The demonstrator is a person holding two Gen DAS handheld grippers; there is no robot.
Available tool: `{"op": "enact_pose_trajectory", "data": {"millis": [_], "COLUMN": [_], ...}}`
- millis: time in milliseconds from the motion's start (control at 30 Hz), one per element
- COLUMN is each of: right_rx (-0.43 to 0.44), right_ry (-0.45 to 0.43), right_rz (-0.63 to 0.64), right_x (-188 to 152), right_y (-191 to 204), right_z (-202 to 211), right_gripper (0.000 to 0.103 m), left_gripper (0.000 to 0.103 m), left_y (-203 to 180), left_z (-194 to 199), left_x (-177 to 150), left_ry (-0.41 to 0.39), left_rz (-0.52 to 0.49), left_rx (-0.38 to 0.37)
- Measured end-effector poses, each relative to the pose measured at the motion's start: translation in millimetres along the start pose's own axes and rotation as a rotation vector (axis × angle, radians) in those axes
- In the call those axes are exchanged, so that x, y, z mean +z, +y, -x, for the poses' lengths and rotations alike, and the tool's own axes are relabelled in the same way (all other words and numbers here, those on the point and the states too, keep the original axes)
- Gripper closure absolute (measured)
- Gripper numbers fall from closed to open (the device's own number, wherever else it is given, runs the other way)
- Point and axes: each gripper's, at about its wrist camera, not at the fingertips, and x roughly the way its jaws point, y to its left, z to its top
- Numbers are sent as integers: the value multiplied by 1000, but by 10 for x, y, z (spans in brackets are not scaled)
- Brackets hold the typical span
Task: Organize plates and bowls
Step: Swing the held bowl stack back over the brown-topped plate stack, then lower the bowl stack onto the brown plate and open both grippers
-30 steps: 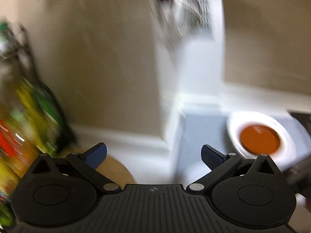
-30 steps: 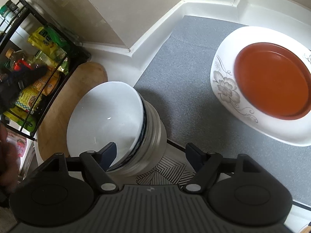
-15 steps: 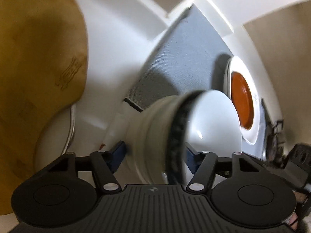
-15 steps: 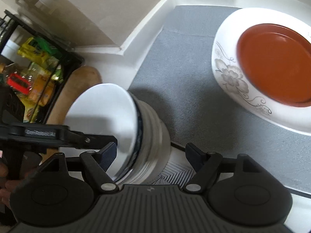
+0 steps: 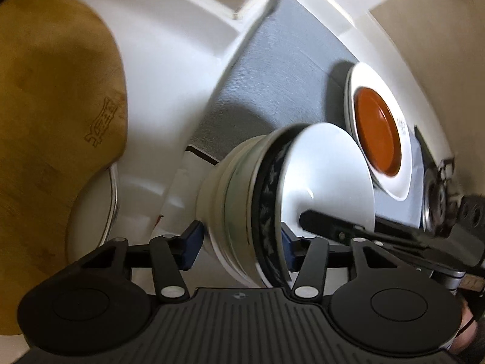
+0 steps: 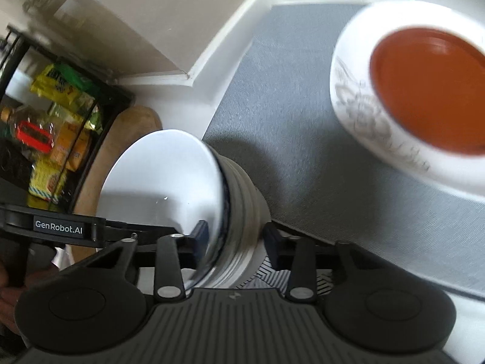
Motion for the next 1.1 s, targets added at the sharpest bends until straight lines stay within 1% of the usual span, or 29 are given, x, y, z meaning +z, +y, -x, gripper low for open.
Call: {"op": "enact_pose_trajectory", "data": {"millis": [133, 300, 500, 733, 967, 1100], "right_rx": [-10, -35, -53, -58, -63, -91], "right_ry": [-11, -23, -45, -85, -100, -119], "right_rz": [-14, -3, -40, -63, -154, -156], "right_x": [29, 31, 29, 61, 54, 76], "right_y": [13, 2, -21, -126, -291, -276], "right_z": [83, 198, 353, 571, 645, 798], "right_gripper": [63, 63, 64, 65, 66, 66], "left_gripper": [50, 50, 48, 48, 48, 48], "left_y": [-176, -311, -467, -690, -856, -1009], "left_z": [-3, -79, -94, -65, -163, -135], "left_x": [-5, 35, 53, 175, 236, 308], "left_ry": [14, 39, 71, 74, 114, 116], "left_rz": [-32, -22, -30, -76, -82, -100], "left_rx": [46, 39, 48, 61, 72, 56]}}
